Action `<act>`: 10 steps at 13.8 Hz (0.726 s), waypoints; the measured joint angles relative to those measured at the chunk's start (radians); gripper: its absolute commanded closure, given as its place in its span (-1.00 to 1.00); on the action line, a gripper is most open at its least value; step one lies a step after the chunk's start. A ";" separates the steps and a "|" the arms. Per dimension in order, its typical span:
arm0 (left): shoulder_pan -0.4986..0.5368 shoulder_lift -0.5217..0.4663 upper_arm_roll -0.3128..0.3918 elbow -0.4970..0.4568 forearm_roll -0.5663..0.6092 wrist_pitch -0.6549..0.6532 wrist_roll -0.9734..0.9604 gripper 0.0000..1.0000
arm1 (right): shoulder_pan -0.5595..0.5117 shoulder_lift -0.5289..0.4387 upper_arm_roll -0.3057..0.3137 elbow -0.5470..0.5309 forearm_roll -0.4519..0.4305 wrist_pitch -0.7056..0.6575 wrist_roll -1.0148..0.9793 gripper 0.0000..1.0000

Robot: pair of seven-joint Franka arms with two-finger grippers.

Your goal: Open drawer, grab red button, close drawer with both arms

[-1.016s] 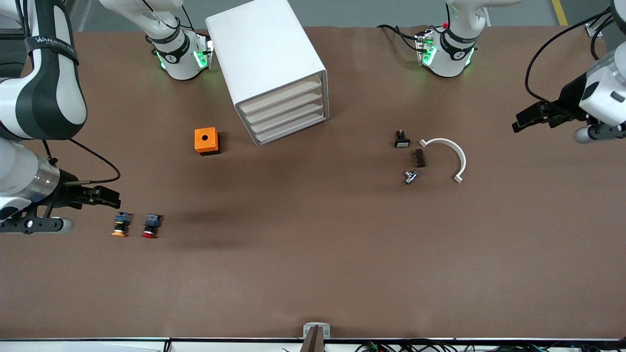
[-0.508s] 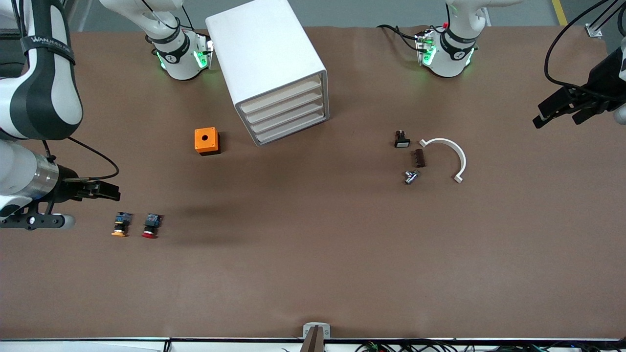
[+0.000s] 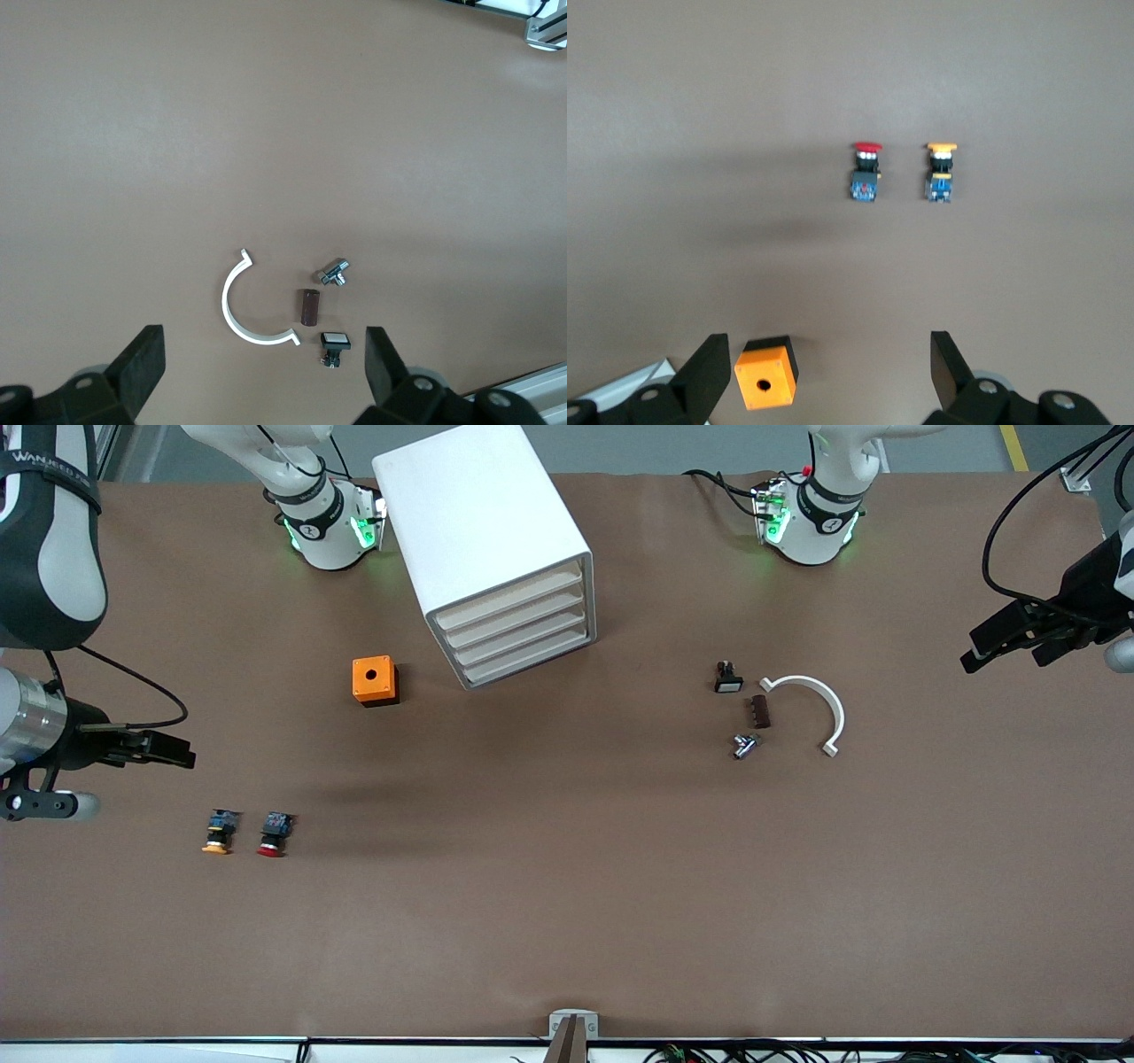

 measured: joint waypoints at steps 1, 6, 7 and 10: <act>-0.002 0.000 0.000 0.004 0.001 0.000 0.000 -0.99 | 0.000 -0.003 0.000 0.001 0.000 -0.013 0.000 -1.00; -0.006 0.000 -0.016 0.010 0.046 -0.002 0.000 -0.99 | -0.001 -0.036 -0.002 0.006 -0.001 -0.055 0.000 -1.00; -0.006 0.000 -0.025 0.011 0.060 -0.002 0.000 -0.99 | -0.001 -0.042 -0.002 0.006 -0.001 -0.055 0.000 -1.00; -0.006 0.000 -0.035 0.011 0.070 -0.007 -0.001 -0.99 | -0.001 -0.069 -0.001 0.007 0.000 -0.053 0.000 -1.00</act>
